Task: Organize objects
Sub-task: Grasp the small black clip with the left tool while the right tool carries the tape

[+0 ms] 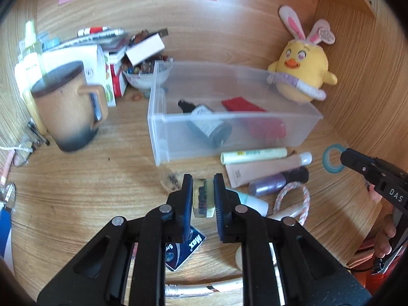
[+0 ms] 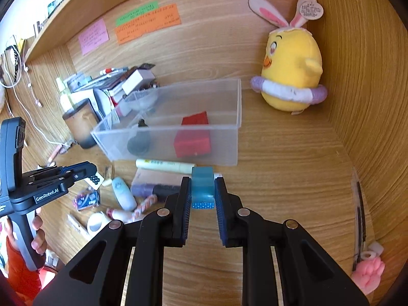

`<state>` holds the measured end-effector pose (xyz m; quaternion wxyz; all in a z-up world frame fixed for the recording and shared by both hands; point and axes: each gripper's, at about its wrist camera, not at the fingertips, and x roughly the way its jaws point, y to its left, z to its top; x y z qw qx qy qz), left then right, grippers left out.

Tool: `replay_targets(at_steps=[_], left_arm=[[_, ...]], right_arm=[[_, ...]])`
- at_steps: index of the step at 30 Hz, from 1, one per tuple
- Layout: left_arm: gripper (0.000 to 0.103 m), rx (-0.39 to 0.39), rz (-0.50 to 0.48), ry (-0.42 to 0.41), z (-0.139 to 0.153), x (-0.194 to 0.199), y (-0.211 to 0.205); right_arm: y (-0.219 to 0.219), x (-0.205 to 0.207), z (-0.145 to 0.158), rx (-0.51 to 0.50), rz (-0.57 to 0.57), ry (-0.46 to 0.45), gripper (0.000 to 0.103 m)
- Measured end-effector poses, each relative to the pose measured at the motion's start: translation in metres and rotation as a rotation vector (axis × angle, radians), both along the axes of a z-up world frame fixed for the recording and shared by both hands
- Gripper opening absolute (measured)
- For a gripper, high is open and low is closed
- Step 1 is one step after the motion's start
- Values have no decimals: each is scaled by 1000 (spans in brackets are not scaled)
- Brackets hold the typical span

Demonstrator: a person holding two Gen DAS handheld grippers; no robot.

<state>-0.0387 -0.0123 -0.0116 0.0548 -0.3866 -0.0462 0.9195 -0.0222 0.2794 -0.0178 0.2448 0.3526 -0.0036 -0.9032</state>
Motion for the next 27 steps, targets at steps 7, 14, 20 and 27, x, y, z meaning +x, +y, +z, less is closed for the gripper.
replay_targets(at_steps=[7, 14, 20, 27], left_arm=[[16, 14, -2, 67, 25, -5, 2], [16, 24, 1, 123, 47, -18, 4], [16, 21, 11, 142, 57, -33, 3], [16, 24, 36, 139, 58, -56, -1]], right_arm=[[-3, -7, 15, -19, 7, 49, 17], [-9, -20, 32, -51, 22, 99, 16], [-19, -31, 44, -64, 39, 131, 17], [-43, -48, 52, -65, 89, 137, 17]])
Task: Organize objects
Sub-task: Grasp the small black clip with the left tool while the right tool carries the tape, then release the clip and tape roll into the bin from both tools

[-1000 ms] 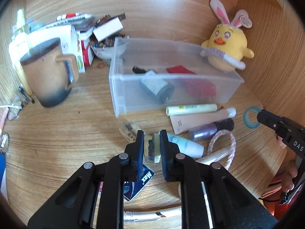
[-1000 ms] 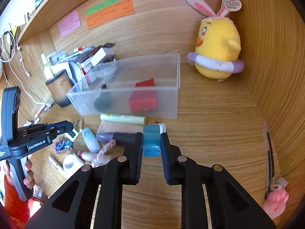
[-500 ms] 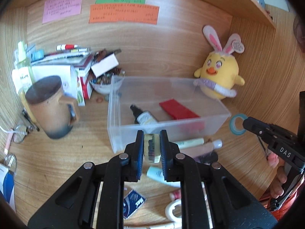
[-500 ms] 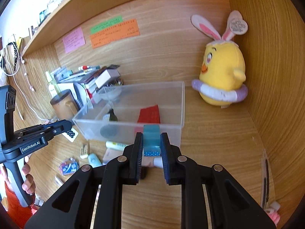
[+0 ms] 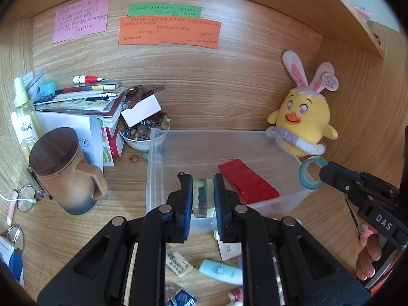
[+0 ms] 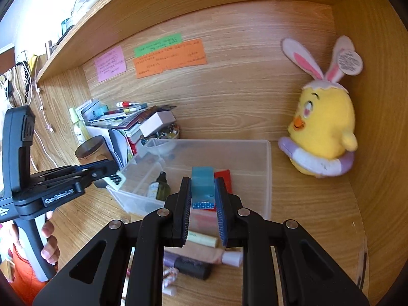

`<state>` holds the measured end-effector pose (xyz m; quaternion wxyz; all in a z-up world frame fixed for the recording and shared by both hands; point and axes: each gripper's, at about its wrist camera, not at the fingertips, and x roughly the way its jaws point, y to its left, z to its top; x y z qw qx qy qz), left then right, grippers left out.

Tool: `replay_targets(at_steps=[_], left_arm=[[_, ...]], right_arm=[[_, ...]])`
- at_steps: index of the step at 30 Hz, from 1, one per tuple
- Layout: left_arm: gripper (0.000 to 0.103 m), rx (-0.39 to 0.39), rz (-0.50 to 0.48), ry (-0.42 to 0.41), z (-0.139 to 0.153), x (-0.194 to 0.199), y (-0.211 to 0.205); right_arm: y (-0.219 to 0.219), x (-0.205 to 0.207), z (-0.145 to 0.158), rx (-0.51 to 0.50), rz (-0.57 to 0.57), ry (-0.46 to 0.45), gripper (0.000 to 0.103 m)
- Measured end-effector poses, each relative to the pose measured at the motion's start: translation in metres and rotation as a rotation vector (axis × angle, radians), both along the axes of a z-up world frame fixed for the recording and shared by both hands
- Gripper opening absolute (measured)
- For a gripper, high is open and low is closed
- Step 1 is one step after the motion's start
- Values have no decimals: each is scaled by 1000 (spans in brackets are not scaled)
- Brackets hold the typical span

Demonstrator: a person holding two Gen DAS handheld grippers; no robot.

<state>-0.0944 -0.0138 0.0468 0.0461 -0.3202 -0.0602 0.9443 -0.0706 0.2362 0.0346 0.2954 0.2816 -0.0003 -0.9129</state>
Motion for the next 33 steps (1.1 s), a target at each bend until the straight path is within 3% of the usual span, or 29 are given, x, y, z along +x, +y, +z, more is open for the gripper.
replay_targets(at_steps=[12, 19, 24, 30, 33], left_arm=[[16, -23, 26, -53, -18, -34, -2], [18, -41, 14, -74, -26, -31, -2], [45, -12, -2, -92, -28, -28, -5], [58, -18, -11, -101, -30, -18, -9], [65, -25, -14, -106, -31, -12, -11]], right_arm=[[-47, -36, -19, 89, 37, -46, 17], [-49, -61, -44, 120, 10, -142, 17], [-48, -70, -55, 150, -6, -187, 17], [-52, -68, -57, 180, 0, -192, 17], [-54, -65, -55, 191, 6, -189, 28]])
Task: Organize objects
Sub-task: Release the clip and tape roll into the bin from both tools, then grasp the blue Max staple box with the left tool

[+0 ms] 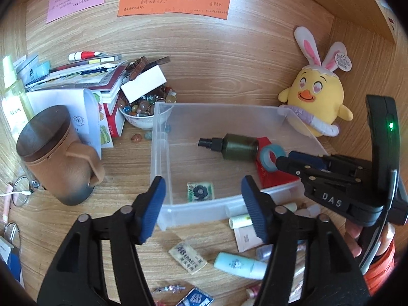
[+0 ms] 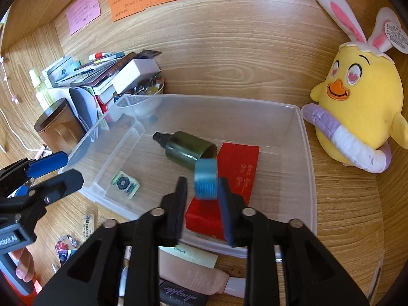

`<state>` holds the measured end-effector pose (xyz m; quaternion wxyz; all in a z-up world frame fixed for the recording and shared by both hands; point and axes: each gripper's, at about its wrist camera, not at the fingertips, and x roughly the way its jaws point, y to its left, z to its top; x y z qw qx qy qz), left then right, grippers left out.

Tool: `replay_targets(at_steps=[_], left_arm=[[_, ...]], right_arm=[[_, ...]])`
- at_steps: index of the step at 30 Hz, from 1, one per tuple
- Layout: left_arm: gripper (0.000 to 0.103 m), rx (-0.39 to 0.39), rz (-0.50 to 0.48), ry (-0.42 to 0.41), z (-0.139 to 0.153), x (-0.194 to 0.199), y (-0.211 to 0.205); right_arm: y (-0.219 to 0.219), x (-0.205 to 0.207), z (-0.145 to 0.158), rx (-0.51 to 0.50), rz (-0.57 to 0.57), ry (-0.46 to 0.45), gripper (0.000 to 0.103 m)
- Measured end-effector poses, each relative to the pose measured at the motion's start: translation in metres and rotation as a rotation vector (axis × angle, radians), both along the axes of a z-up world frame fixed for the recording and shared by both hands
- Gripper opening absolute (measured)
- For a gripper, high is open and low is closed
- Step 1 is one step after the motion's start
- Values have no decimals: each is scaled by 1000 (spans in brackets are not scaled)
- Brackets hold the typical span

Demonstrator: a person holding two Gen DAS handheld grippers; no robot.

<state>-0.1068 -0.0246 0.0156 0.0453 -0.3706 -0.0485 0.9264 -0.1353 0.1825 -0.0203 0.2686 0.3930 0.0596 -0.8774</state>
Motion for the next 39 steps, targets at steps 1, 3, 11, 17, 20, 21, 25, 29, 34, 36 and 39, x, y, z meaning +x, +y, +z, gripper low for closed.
replay_targets(at_steps=[1, 3, 11, 17, 20, 21, 25, 29, 34, 36, 39], left_arm=[[67, -5, 0, 0, 0, 2, -1], [71, -17, -1, -2, 0, 8, -2], [91, -45, 10, -1, -1, 34, -10], [93, -60, 19, -29, -12, 59, -18], [93, -59, 31, -57, -21, 70, -21], [93, -56, 35, -66, -25, 73, -22], [93, -33, 36, -103, -38, 85, -26], [93, -30, 17, -134, -52, 95, -22], [93, -53, -8, -155, -64, 105, -14], [93, -62, -25, -150, -65, 108, -10], [92, -79, -33, -138, -65, 109, -7]], right_arm=[[1, 2, 2, -1, -1, 7, 34], [3, 7, 8, -6, -9, 32, 45], [21, 39, 36, -51, -17, 107, 80], [36, 70, 37, -91, -8, 97, 83], [44, 82, 31, -123, -6, 64, 83], [46, 86, 28, -131, -6, 52, 83], [48, 102, 18, -127, -6, 32, 83], [44, 119, 5, -71, -20, 52, 83], [40, 132, -14, -66, -5, -7, 81], [35, 134, -20, -63, 5, -29, 74], [29, 131, -31, -54, 22, -82, 54]])
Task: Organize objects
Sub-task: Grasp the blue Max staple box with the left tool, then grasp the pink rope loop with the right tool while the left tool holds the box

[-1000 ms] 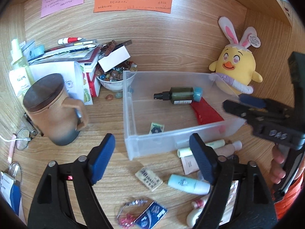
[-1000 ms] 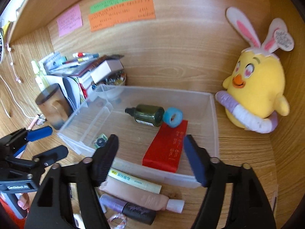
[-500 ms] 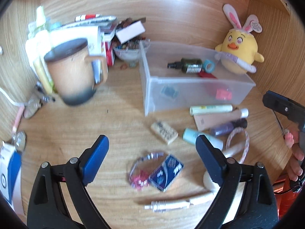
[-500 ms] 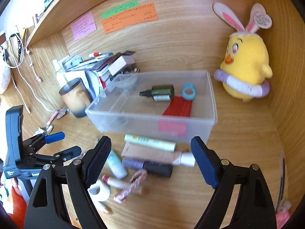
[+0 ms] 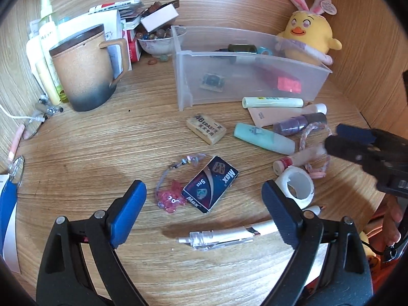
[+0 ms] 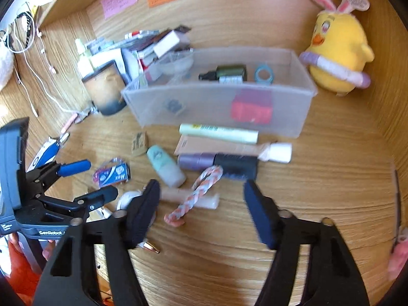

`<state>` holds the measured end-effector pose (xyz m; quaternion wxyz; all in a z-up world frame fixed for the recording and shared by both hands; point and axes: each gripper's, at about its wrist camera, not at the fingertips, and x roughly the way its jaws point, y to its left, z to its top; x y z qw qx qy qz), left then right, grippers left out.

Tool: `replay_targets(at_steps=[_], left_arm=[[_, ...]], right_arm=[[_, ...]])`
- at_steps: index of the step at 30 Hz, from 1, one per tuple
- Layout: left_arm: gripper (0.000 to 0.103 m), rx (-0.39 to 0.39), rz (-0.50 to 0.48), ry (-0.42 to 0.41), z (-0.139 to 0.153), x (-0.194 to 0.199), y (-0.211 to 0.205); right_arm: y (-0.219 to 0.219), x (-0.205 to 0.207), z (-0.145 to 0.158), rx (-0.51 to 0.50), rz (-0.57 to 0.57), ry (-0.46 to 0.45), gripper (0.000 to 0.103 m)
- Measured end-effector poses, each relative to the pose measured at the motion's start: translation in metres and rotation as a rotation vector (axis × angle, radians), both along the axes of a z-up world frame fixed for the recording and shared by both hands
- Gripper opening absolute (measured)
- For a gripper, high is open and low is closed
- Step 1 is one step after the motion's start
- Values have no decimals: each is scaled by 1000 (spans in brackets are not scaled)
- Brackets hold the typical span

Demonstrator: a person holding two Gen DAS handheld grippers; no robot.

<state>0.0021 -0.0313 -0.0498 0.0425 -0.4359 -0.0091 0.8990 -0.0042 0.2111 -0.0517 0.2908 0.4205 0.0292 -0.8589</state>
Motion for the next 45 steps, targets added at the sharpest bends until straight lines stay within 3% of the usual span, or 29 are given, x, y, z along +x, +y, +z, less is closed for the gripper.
replay_targets(at_steps=[2, 5, 8, 11, 16, 23, 31, 36, 40, 45], left_arm=[[88, -13, -9, 12, 1, 1, 2], [79, -34, -28, 23, 2, 1, 6], [74, -50, -43, 32, 3, 1, 10], [68, -57, -56, 27, 1, 0, 12], [59, -54, -51, 16, -2, -4, 9], [26, -52, -23, 1, -6, -8, 2], [26, -29, -4, 28, 4, -7, 1], [26, -12, -13, 61, 16, -10, 7], [26, 6, -22, 83, 22, -14, 14], [26, 25, -30, 98, 26, -18, 23]], right_arm=[[-1, -3, -7, -11, 8, -40, 38], [2, -8, -15, -38, -2, -90, 23], [6, -9, -15, -61, -16, -81, 13], [10, -8, -10, -53, -34, -44, 11], [19, -7, -1, -58, -67, 6, 9], [36, -7, 18, -63, -117, 72, 9], [52, -11, 28, -60, -153, 99, 9], [48, -9, 20, -67, -91, 32, 14], [40, -10, 6, -56, -80, -11, 29], [34, -18, -11, -112, -53, -92, 30]])
